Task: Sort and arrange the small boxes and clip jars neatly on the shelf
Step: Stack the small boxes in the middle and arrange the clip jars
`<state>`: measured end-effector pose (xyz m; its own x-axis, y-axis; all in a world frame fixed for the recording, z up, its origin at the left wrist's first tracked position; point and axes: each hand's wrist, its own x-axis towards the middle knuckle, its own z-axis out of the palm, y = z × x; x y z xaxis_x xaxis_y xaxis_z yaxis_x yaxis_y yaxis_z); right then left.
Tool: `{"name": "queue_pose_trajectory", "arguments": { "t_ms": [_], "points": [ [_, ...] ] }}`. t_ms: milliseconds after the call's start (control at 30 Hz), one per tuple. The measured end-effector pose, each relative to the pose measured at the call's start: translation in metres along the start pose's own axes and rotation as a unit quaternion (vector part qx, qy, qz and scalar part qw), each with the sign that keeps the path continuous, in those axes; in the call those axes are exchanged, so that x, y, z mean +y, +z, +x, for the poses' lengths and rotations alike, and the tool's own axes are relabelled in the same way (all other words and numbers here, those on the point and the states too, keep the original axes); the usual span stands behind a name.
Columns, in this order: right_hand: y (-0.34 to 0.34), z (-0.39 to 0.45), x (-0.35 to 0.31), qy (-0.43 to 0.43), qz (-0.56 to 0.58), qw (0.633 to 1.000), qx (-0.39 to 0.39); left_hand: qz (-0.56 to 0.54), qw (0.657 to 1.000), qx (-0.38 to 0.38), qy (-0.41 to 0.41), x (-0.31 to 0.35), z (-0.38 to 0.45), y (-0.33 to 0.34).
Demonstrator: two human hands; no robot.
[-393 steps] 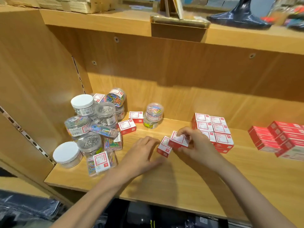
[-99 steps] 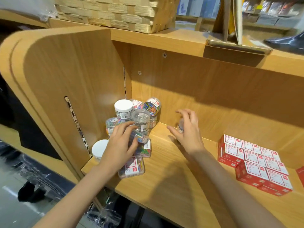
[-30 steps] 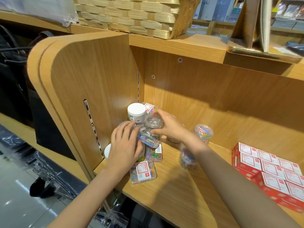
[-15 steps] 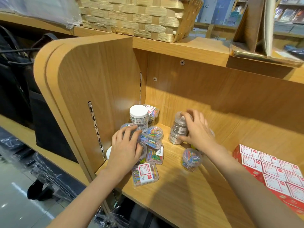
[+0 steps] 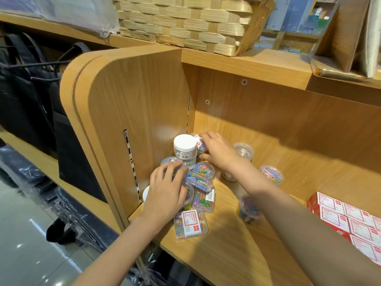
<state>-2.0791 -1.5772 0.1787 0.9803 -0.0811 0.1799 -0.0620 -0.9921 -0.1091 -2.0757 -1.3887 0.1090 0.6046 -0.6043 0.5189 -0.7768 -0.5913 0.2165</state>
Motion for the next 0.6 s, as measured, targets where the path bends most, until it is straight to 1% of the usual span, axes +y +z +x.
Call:
{"name": "queue_pose_trajectory", "arguments": {
  "t_ms": [67,267,300,400,467,533,600],
  "points": [
    [0.006,0.011,-0.005,0.023,0.0,1.0,-0.021,0.001,1.0,0.0,0.001,0.0,0.0,0.0],
    [0.01,0.012,-0.012,0.104,0.054,0.993,0.021,-0.003,1.0,0.0,-0.007,0.002,-0.001,0.001],
    [0.006,0.008,-0.012,0.108,0.06,0.992,0.037,-0.003,1.0,0.001,-0.009,0.002,-0.001,0.001],
    [-0.016,-0.018,-0.011,0.094,0.077,0.985,0.121,-0.011,1.0,-0.002,-0.011,0.002,-0.002,0.002],
    [-0.032,-0.042,-0.007,0.076,0.116,0.979,0.151,-0.017,1.0,0.0,-0.012,0.003,-0.001,0.002],
    [-0.046,-0.066,0.0,0.085,0.168,0.971,0.147,-0.019,1.0,0.008,-0.005,0.004,0.002,0.001],
    [-0.051,-0.087,0.006,0.112,0.207,0.965,0.12,-0.013,1.0,0.024,0.011,0.005,0.005,0.001]
  ]
}}
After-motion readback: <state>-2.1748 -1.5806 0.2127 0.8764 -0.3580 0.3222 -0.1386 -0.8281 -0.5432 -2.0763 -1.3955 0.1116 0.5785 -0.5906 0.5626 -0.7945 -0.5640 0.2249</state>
